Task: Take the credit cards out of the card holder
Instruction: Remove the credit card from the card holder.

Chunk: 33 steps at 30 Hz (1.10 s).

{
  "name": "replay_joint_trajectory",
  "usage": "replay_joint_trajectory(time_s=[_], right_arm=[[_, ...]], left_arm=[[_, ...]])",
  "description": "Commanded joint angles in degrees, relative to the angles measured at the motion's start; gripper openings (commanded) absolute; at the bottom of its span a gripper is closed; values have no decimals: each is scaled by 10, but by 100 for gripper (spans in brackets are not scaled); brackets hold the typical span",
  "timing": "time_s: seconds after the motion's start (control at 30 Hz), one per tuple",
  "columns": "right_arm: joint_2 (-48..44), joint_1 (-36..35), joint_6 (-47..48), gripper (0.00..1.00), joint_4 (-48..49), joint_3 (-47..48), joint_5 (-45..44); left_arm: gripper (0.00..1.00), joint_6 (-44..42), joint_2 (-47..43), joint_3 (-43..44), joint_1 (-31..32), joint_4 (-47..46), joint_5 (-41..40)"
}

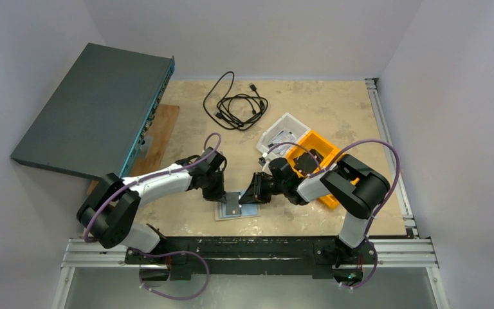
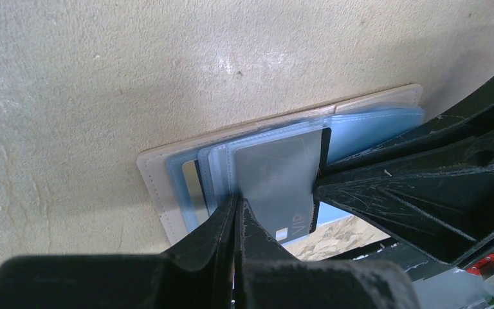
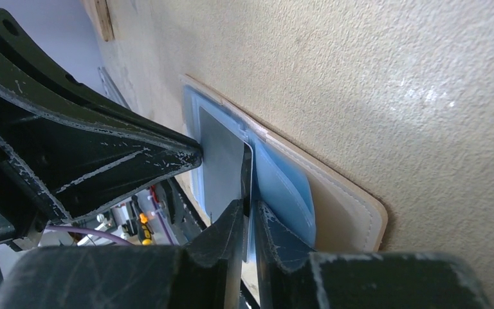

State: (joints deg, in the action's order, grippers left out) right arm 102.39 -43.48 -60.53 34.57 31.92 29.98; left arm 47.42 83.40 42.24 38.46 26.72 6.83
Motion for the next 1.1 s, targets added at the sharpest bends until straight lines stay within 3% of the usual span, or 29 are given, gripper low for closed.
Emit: replay_joint_trajectory(time_s=[0.0,0.2,0.4,0.67,0.83,0.93,1.07], right_arm=[[7,-2,6,10,0,8,-8],[-5,-3,8,0,-3,5,-12],[-38,3,35,0,-76,0,-55],[-49,17,40,0,-75,-16,-54],[-29,17,41,27,-54,-7,-38],[-13,17,36,30,-40,-3,-27],[6,16,27,26,-20,-2,-16]], left_arm=[[0,-1,30,-3,9,18,-41],[0,2,41,5,11,35,-53],[0,2,48,9,12,70,-91],[0,2,51,5,11,69,-92],[0,2,54,6,11,64,-86],[0,2,55,7,10,60,-82],[0,2,56,6,10,58,-78]])
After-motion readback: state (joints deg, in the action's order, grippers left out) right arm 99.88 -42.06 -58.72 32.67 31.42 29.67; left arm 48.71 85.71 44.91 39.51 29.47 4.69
